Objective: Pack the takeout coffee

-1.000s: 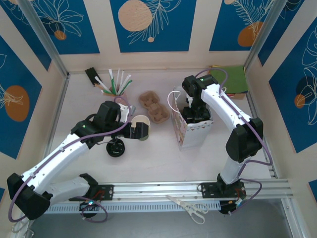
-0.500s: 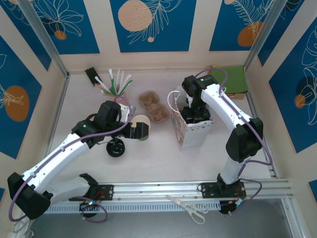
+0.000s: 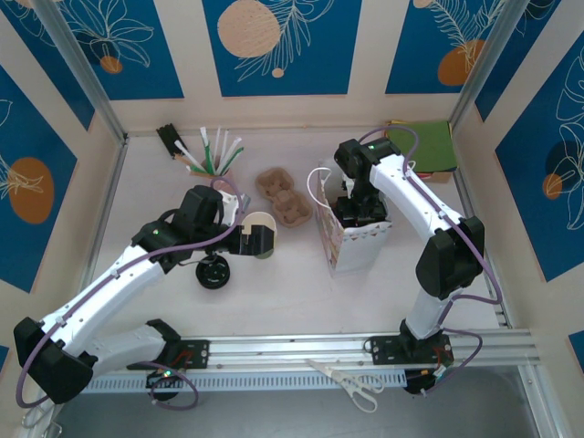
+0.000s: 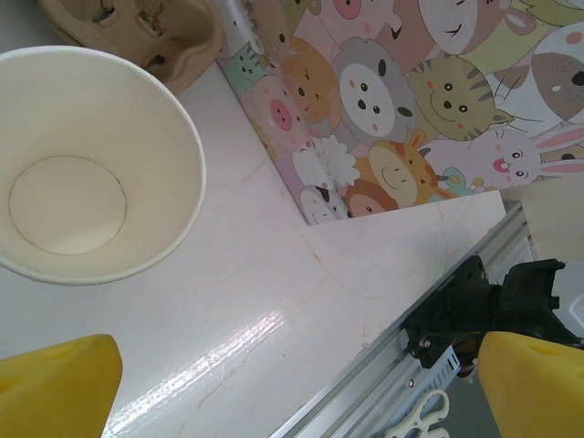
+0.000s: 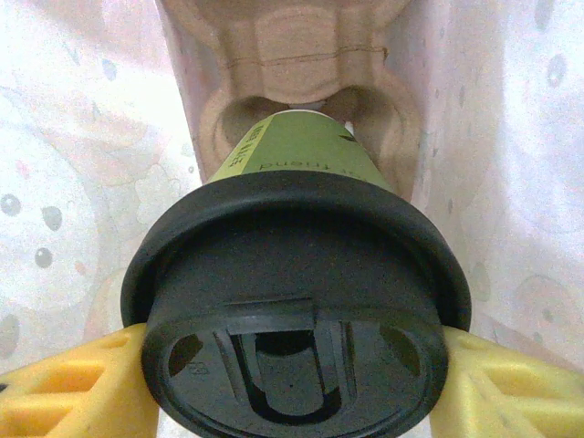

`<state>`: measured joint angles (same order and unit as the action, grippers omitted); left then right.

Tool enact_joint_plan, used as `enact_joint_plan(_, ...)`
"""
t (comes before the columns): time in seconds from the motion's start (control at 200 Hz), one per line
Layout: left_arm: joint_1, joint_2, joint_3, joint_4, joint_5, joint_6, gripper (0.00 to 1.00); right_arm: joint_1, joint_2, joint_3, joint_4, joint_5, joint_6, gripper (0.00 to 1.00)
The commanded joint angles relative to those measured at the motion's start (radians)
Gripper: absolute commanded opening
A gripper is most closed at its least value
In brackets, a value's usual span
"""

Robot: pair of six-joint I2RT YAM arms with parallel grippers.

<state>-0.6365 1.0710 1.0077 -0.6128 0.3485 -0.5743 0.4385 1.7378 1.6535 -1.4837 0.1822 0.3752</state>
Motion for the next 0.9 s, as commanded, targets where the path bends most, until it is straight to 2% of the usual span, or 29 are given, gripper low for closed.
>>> enact_joint_plan(0.0,0.011,0.011,0.026,0.013,0.029,0.013,1.0,0.005,-0.005,-0.011,-0.012,-0.026,0.008,0.65)
enact_joint_plan(0.895,0.009,0.014,0.026,0.014,0.029,0.013,1.0,0.002,-0.006,-0.024,-0.005,-0.027,0.008,0.65)
